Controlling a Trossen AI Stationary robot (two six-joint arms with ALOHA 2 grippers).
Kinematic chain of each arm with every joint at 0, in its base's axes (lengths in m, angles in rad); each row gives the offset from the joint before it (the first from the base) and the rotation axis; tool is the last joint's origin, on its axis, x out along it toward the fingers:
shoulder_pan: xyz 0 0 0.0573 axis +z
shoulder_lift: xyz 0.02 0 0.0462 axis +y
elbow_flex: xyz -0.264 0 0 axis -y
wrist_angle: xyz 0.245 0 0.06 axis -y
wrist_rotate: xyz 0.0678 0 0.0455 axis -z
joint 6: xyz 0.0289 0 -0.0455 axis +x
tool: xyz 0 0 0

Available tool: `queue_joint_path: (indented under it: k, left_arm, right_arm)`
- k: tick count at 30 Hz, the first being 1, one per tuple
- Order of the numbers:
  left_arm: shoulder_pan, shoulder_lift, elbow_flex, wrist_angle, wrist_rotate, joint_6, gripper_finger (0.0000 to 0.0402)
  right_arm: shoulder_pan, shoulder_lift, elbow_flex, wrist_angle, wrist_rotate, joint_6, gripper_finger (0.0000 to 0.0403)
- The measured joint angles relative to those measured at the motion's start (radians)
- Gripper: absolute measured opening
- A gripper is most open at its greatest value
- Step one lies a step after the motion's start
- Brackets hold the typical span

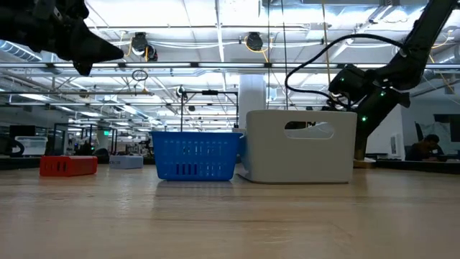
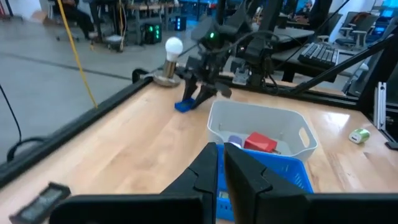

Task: Pick & Place Office items
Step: Put the blue digital timer into the blue bin

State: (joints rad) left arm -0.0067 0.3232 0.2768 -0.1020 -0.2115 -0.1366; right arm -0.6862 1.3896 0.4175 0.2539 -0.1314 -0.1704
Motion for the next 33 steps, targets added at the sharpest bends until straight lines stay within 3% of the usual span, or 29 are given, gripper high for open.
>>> queue_joint_path:
  k: [5, 11, 18, 24, 33]
  left_arm:
    - [0.000, 0.051, 0.000, 0.004, -0.011, -0.065, 0.0045]
    - [0.000, 0.154, 0.000, 0.052, -0.091, -0.181, 0.0130]
    - [0.000, 0.284, 0.000, 0.216, -0.111, -0.119, 0.0207]
    - [0.000, 0.379, 0.000, 0.375, -0.111, -0.122, 0.0224]
    - [0.000, 0.545, 0.000, 0.634, -0.104, -0.306, 0.0225]
  right_arm:
    - [0.008, -0.106, 0.003, 0.011, -0.002, 0.015, 0.0155]
    - [0.077, -0.213, 0.003, 0.020, -0.003, 0.017, 0.0163]
    - [0.197, -0.306, 0.003, 0.024, -0.003, 0.020, 0.0154]
    - [0.308, -0.340, 0.004, 0.075, -0.001, 0.043, 0.0162]
    - [0.444, -0.344, 0.005, 0.206, 0.011, -0.004, 0.0160]
